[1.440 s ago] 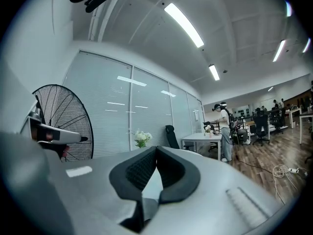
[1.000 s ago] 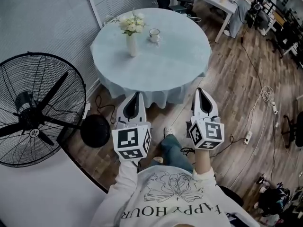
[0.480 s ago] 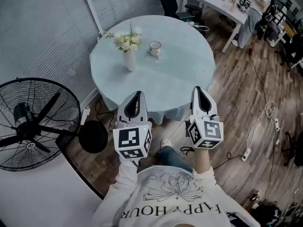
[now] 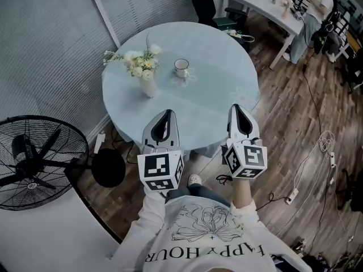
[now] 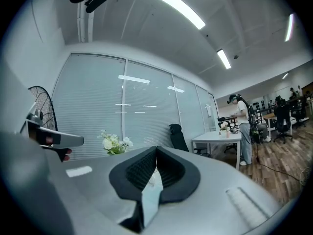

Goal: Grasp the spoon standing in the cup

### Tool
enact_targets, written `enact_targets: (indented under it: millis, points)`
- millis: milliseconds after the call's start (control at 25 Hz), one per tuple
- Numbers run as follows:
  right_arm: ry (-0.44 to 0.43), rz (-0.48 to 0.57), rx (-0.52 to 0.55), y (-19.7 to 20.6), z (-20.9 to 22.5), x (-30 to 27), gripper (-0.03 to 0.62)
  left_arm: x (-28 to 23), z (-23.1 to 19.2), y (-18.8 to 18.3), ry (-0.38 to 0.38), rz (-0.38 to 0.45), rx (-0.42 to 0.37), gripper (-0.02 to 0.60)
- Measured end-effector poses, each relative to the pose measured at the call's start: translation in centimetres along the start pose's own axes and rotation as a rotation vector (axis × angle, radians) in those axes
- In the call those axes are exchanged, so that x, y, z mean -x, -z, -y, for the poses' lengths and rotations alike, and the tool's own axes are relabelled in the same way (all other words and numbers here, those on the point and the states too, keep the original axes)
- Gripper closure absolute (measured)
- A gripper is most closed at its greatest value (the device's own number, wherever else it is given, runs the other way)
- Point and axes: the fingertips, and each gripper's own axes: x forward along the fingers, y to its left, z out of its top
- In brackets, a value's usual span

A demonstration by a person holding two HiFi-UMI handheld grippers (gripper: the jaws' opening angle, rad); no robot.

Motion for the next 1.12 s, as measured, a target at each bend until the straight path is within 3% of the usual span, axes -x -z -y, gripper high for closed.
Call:
enact_targets:
  millis: [560,1120]
  points:
    - [-0.030,-0.050,-0.029,1.7,2.1,-5.1,0.583,-5.6,0.4,0.7,0.006,-0.050,0.000,0.574]
    - [0.020,-0.056,0.001,2.1,5.1,-12.2,0.582,-14.5,-1.0,2.1,0.059,-0.106,-0.012,0.572]
